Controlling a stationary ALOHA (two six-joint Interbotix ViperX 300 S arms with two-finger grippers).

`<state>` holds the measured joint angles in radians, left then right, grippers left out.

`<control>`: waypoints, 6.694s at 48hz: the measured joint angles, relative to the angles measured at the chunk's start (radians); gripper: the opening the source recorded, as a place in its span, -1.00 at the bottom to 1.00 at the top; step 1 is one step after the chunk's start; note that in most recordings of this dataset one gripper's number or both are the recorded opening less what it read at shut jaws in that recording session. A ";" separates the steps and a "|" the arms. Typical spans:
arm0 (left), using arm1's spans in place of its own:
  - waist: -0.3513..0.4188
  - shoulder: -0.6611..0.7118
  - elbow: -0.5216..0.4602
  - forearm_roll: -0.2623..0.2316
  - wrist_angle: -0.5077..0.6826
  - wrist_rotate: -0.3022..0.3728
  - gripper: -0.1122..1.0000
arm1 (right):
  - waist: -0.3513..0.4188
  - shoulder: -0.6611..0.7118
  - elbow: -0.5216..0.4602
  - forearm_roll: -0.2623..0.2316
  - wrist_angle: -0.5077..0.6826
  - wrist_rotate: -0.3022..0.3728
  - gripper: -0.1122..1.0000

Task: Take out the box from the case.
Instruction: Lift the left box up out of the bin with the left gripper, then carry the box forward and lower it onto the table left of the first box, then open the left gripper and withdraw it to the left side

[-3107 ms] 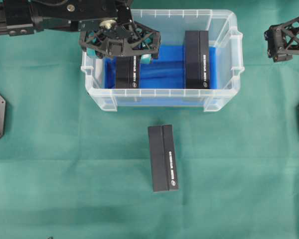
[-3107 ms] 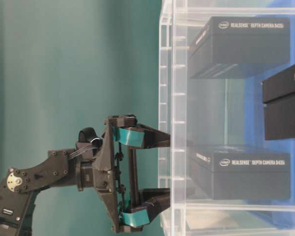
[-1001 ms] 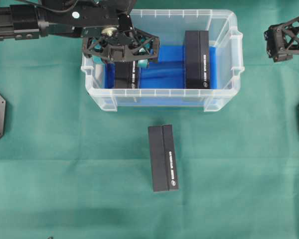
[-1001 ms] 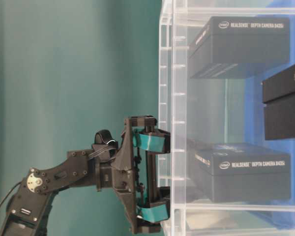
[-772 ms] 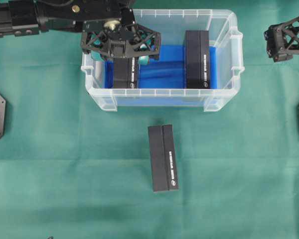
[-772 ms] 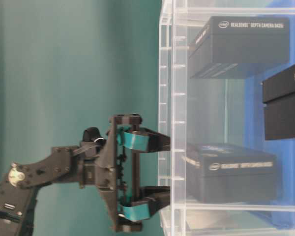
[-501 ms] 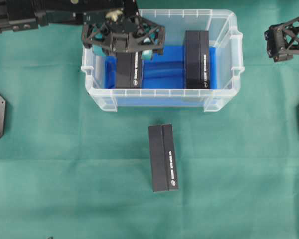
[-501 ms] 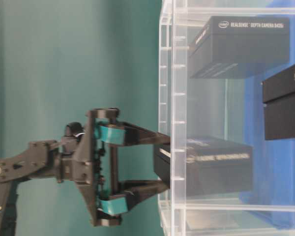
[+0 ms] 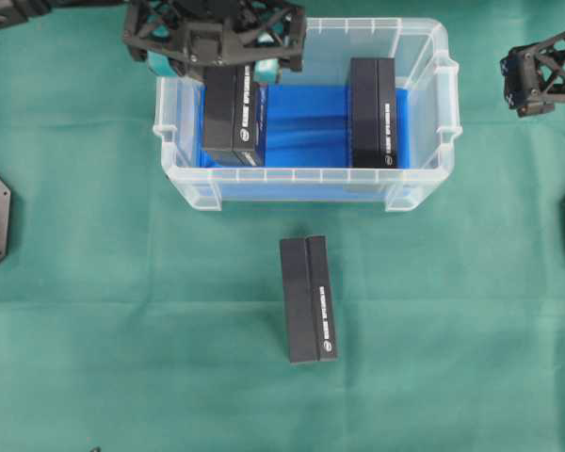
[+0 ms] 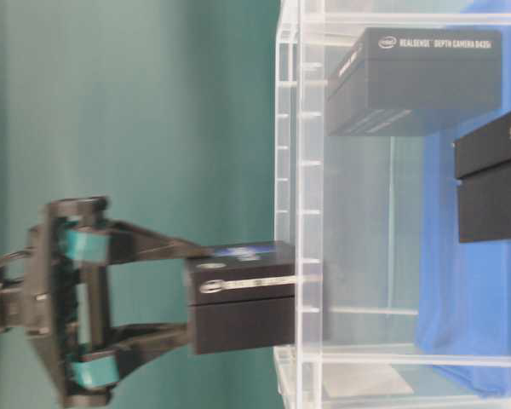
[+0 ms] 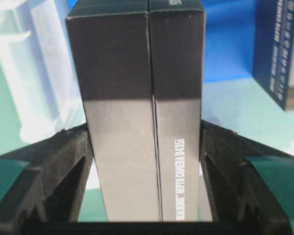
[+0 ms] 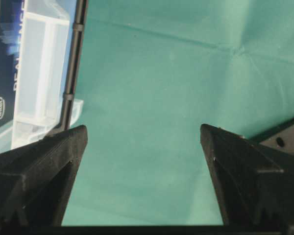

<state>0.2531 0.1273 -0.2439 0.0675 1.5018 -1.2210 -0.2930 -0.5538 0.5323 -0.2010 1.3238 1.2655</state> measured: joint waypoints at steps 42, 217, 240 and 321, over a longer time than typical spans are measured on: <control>0.000 -0.008 -0.202 0.000 0.183 0.000 0.29 | 0.000 0.000 0.000 0.000 -0.002 0.000 0.83; -0.543 -0.071 0.433 0.043 -0.291 -0.647 0.28 | 0.000 -0.017 0.000 0.000 -0.002 -0.025 0.83; -0.528 -0.066 0.578 0.037 -0.454 -0.640 0.28 | 0.000 -0.015 0.000 0.000 0.000 -0.021 0.83; -0.512 -0.133 0.439 -0.005 -0.325 -0.614 0.98 | 0.000 -0.017 0.003 -0.003 -0.002 -0.026 0.83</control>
<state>-0.2592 -0.0061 0.1948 0.0629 1.1766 -1.8346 -0.2930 -0.5706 0.5354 -0.2040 1.3223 1.2395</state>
